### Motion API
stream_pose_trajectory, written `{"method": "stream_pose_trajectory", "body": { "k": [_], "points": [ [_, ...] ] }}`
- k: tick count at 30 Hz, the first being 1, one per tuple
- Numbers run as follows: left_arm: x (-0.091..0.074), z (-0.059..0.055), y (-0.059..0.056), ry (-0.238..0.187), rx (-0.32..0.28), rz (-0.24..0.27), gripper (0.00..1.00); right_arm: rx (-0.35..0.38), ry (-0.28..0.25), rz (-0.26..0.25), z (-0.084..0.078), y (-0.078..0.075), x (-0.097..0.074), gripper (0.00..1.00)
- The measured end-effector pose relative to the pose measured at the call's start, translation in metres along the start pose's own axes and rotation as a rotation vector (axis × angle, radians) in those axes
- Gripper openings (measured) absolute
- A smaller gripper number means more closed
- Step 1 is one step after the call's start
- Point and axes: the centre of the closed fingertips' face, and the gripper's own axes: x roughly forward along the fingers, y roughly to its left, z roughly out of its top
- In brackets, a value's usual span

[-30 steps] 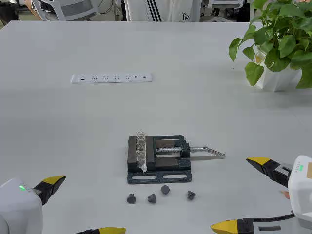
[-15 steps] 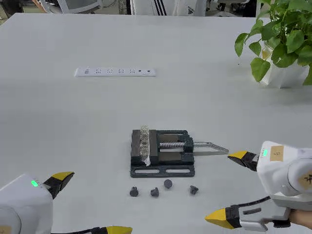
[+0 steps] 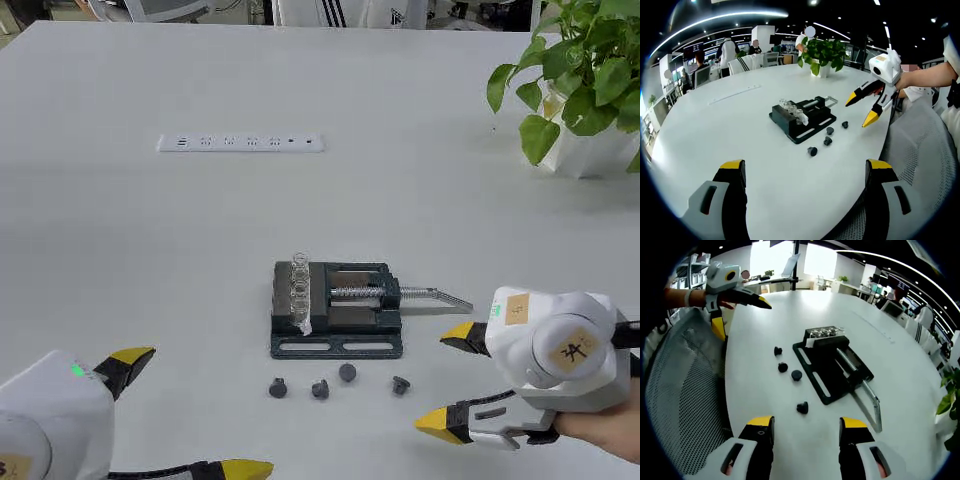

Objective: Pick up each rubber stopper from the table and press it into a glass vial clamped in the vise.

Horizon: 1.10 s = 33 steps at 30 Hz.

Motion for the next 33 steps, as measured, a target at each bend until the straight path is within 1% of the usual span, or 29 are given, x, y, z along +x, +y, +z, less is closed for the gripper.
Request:
{"method": "stream_pose_trajectory", "body": {
  "k": [1,2,4,5,11,14,15,18,20,23,27,31,33],
  "points": [
    [0.0,0.0,0.0,0.0,0.0,0.0,0.99,-0.003,0.003,0.017,0.0,0.002,0.002,0.46],
    [0.001,0.0,-0.001,0.001,0.0,-0.001,0.99,-0.001,0.003,0.019,0.001,0.003,0.004,0.43],
    [0.001,0.0,-0.002,0.001,0.0,-0.004,0.99,-0.014,0.002,0.02,0.002,0.003,0.007,0.42],
    [0.002,0.0,-0.002,0.001,-0.001,-0.004,0.99,-0.021,0.008,0.025,0.003,0.004,0.009,0.38],
    [0.002,0.0,-0.003,0.005,-0.001,-0.004,0.99,-0.051,0.015,0.028,0.005,0.004,0.017,0.26],
    [0.002,0.0,-0.003,0.003,-0.008,-0.004,0.99,-0.082,0.026,0.008,0.005,0.0,0.019,0.19],
    [0.002,-0.001,-0.003,0.003,-0.009,-0.003,0.99,-0.088,0.033,-0.001,0.005,-0.001,0.02,0.17],
    [0.003,-0.003,-0.003,0.01,-0.01,-0.005,0.99,-0.097,0.027,0.003,0.009,0.001,0.021,0.15],
    [0.003,-0.003,-0.003,0.01,-0.011,-0.006,0.99,-0.119,0.026,0.0,0.01,0.002,0.021,0.12],
    [0.003,-0.003,-0.004,0.012,-0.013,-0.007,0.99,-0.134,0.033,0.013,0.01,0.007,0.024,0.11],
    [0.003,-0.002,-0.004,0.012,-0.013,-0.008,0.99,-0.17,0.053,0.011,0.006,0.008,0.026,0.1],
    [0.003,-0.002,-0.004,0.013,-0.013,-0.009,0.99,-0.18,0.064,0.007,0.003,0.006,0.029,0.09],
    [0.003,-0.002,-0.003,0.013,-0.013,-0.009,0.99,-0.175,0.061,0.007,0.002,0.006,0.029,0.07]
  ]
}}
